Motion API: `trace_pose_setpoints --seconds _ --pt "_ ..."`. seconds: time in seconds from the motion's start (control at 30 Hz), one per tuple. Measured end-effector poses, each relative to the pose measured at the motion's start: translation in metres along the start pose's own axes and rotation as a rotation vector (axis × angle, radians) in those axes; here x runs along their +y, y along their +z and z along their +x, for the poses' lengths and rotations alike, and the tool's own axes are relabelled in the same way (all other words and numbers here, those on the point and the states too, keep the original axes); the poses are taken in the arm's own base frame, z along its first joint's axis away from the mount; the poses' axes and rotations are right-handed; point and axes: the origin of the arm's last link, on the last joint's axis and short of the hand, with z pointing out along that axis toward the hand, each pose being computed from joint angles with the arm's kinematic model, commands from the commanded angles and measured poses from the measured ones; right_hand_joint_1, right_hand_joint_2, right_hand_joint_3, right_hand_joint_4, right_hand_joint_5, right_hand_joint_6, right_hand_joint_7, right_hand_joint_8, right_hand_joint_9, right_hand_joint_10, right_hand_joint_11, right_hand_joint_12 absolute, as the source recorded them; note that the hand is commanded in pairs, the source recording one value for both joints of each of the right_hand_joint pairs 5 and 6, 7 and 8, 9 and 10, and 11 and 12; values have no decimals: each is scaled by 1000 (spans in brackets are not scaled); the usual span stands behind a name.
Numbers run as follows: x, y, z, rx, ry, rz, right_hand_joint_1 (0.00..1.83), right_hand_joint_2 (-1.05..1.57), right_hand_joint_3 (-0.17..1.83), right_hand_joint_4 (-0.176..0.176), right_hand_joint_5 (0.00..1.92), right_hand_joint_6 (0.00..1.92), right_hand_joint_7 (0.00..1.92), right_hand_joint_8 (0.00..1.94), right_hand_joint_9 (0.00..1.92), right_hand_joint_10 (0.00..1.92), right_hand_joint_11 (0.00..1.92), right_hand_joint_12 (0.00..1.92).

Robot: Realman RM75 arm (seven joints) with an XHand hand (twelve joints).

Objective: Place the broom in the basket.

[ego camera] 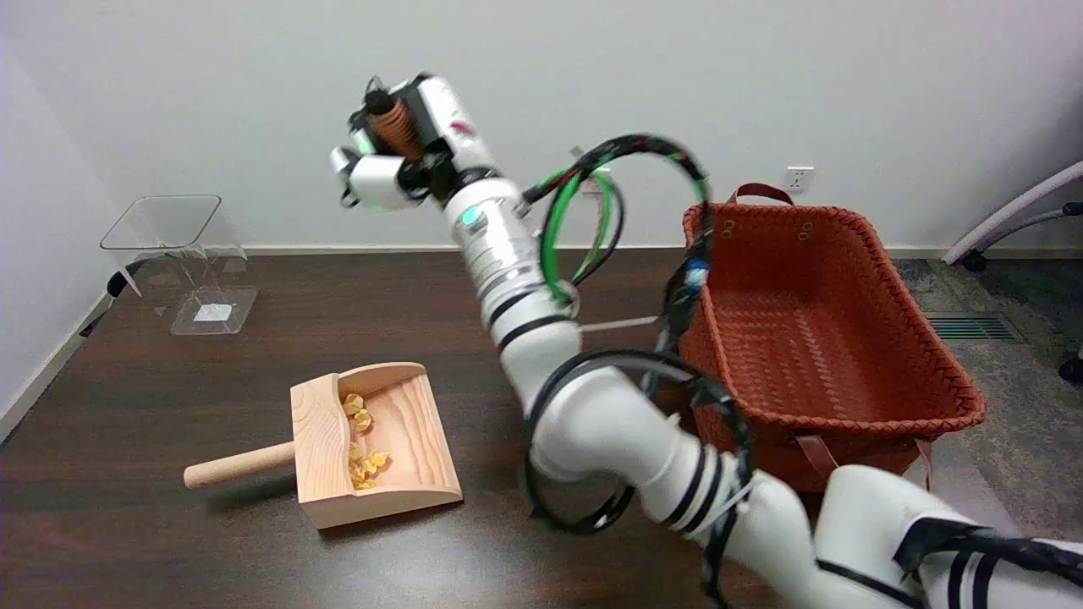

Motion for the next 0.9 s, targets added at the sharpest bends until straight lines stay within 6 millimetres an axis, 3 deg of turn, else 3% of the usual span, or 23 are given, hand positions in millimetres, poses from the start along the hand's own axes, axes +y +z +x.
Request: trace_pose_setpoints --seconds 0.17,0.47,0.9 --pt "-3 9 35 30 -103 69 1409 976 682 0 1920 1920 1920 1920 1920 1920 1920 1920" --pt "11 19 104 67 -212 70 1427 954 702 0 1920 1920 1920 1920 1920 1920 1920 1920" --pt "33 8 197 170 -320 -1 1436 948 669 0 1920 1920 1920 1920 1920 1920 1920 1920"
